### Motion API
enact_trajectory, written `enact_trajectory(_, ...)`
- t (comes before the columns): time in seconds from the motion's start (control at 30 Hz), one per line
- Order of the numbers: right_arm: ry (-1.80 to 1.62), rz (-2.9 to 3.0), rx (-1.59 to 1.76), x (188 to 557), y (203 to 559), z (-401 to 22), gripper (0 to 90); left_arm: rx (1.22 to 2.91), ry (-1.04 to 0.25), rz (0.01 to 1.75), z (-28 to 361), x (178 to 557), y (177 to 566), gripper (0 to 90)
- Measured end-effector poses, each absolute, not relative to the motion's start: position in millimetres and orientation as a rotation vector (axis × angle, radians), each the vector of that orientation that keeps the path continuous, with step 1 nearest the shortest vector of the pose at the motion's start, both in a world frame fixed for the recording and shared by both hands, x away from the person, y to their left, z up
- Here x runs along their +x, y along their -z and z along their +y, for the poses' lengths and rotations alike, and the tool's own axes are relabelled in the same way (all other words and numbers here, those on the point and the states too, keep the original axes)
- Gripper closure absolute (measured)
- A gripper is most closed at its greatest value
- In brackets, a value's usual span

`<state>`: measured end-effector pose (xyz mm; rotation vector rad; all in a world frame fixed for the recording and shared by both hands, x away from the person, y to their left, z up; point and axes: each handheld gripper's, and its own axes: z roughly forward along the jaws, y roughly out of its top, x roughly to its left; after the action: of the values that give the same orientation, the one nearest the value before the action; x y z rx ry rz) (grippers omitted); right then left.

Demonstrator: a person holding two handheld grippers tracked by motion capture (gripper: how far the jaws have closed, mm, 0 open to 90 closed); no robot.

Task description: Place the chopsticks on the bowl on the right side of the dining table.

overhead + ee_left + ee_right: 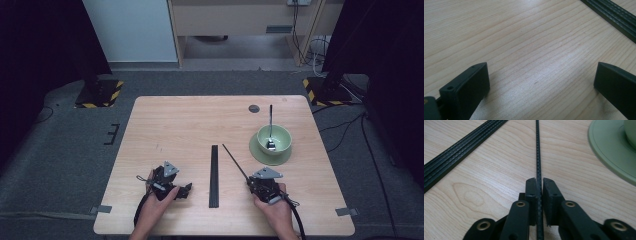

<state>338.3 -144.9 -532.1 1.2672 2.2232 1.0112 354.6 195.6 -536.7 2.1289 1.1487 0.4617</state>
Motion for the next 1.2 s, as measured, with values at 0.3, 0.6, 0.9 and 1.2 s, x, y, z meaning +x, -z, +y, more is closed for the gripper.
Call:
enact_trajectory(0.3,-1.032,2.206,1.275,341.9,533.7,-139.9,70.9,2.129,-0.462,1.149,195.6,354.6,536.7,0.0)
enact_trajectory(0.6,-1.019,2.199,1.267,342.0,534.2,-140.1,76.3,2.129,-0.462,1.149,195.6,354.6,536.7,0.0)
enact_trajectory(0.9,-1.020,2.197,1.271,342.4,534.1,-140.3,77.8,2.129,-0.462,1.149,195.6,354.6,536.7,0.0)
enact_trajectory(1.2,-1.025,2.197,1.274,342.5,534.3,-140.6,82.4,2.129,-0.462,1.149,195.6,354.6,536.7,0.0)
